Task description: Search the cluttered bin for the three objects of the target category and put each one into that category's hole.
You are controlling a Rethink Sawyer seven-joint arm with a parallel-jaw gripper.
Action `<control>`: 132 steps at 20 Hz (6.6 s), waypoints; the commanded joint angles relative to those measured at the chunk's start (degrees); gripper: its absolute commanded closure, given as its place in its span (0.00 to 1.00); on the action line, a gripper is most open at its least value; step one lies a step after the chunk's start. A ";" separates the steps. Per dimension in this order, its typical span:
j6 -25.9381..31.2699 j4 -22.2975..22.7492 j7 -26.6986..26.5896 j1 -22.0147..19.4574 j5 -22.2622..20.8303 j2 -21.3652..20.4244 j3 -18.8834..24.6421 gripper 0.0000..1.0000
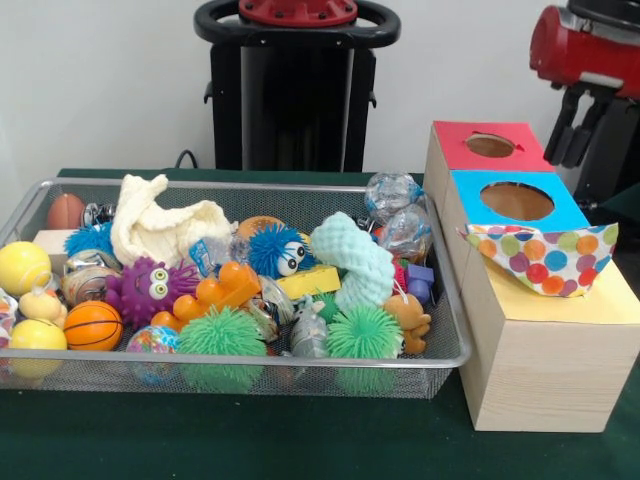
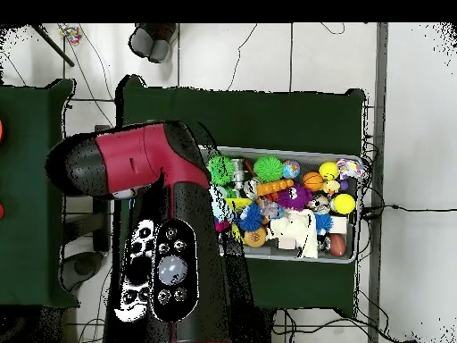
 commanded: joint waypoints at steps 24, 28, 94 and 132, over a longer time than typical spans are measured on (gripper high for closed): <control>-5.51 5.96 1.93 -1.68 -1.74 3.95 1.76 1.00; -4.93 4.99 2.77 -1.01 -2.78 4.56 0.63 1.00; -28.29 8.82 6.82 3.53 8.25 14.83 -2.91 1.00; -33.31 20.18 6.22 4.67 8.29 13.94 -5.01 0.00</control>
